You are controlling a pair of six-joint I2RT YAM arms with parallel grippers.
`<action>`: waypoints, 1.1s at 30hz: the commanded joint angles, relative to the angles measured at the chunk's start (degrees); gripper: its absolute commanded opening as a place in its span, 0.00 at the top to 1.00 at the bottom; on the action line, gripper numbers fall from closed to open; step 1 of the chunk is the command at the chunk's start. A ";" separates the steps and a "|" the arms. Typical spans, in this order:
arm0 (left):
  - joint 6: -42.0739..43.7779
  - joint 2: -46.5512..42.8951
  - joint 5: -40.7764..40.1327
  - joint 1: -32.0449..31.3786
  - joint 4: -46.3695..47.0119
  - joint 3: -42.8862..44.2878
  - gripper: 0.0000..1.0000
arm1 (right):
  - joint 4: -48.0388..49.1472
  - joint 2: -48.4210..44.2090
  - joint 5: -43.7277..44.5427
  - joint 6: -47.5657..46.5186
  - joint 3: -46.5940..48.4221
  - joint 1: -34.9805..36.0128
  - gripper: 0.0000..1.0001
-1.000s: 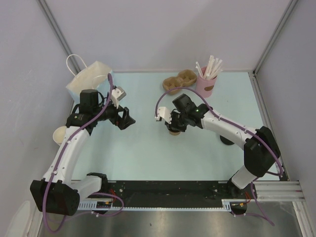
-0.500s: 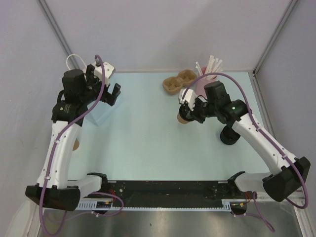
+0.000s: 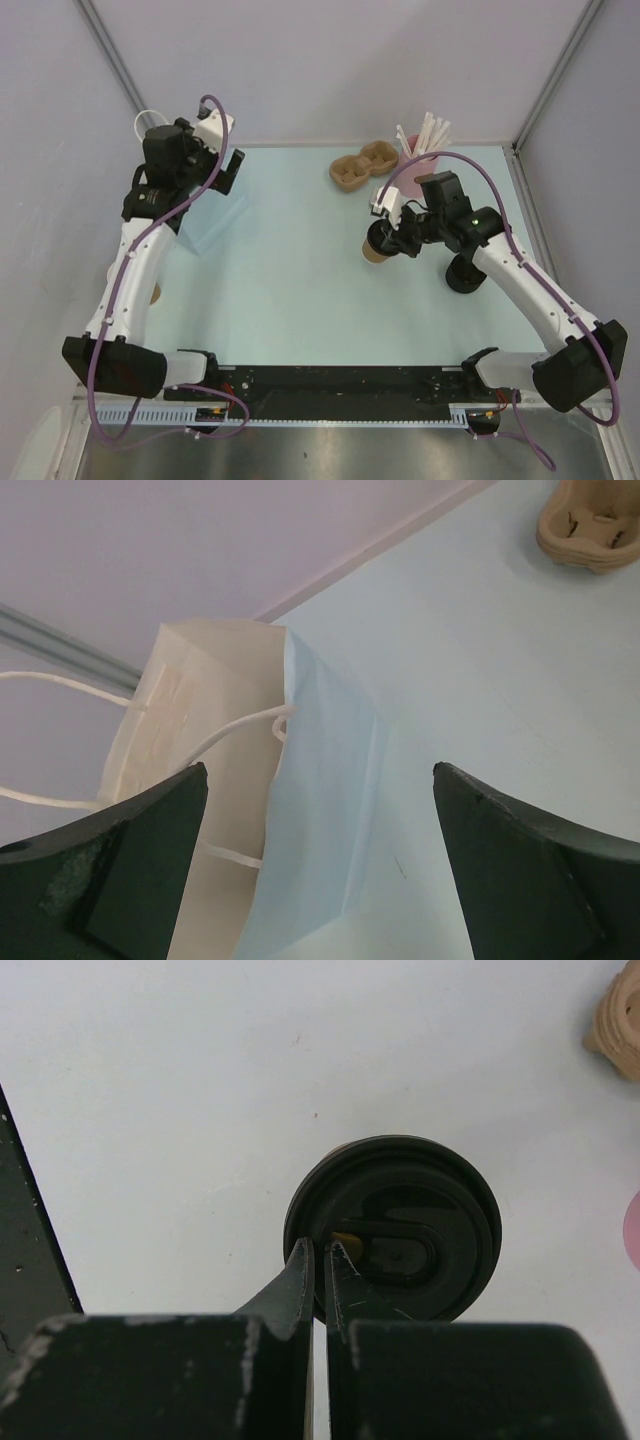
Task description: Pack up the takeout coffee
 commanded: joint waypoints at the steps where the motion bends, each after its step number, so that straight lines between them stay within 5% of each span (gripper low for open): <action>1: 1.42 -0.06 -2.60 0.26 4.11 1.83 0.01 | 1.81 -0.99 -1.47 0.41 -0.26 -0.31 1.00; 10: 3.18 -9.38 5.85 0.44 8.42 -1.33 0.01 | 2.07 -0.64 -1.38 0.41 -0.78 -0.22 1.00; 21: 7.66 0.19 -0.92 1.67 5.09 2.44 0.03 | 2.51 -0.99 -1.29 0.49 -1.57 -0.75 1.00; 29: 8.71 3.19 0.75 3.51 1.57 5.61 0.22 | 3.04 -1.25 -1.55 0.76 -2.19 -1.63 1.00; 32: 8.98 3.45 0.92 3.51 1.13 5.52 0.37 | 3.21 -0.99 -1.38 0.76 -2.28 -1.54 1.00; 33: 8.98 3.45 1.09 3.52 1.13 5.26 0.53 | 3.30 -0.99 -1.38 0.76 -2.28 -1.54 1.00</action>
